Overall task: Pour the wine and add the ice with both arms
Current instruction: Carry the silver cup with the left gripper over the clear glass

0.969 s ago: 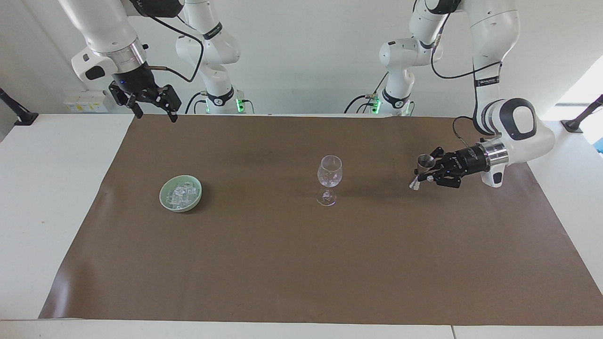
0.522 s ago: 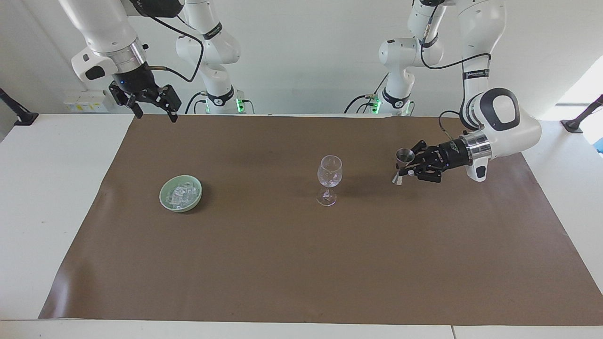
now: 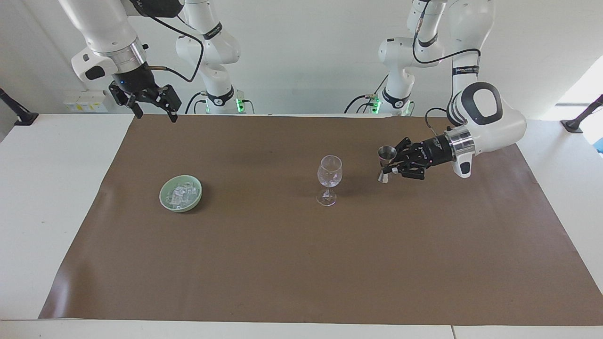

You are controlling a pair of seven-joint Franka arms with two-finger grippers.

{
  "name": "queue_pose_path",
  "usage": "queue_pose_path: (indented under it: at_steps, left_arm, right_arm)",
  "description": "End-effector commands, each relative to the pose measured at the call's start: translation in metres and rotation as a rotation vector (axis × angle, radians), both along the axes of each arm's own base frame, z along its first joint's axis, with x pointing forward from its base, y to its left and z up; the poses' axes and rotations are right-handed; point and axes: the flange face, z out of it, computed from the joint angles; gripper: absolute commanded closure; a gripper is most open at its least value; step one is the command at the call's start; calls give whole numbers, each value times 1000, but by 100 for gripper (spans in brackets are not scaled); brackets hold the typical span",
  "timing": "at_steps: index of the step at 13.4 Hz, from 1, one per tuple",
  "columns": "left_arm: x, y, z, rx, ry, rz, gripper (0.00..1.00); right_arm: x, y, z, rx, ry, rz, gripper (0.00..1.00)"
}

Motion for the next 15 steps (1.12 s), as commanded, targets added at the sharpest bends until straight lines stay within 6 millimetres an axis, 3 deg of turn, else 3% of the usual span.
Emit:
queue_pose_path:
  at_steps: [1,9,15]
  left_arm:
    - [-9,-15,8,32,-10,21,100]
    - [-15,-63,10,249,-128,-39,100]
    - [-17,-82,14,388,-174,-16,100]
  right_arm:
    - [-6,0,0,0,10,22,0]
    - [-6,0,0,0,9,22,0]
    - [-6,0,0,0,10,22,0]
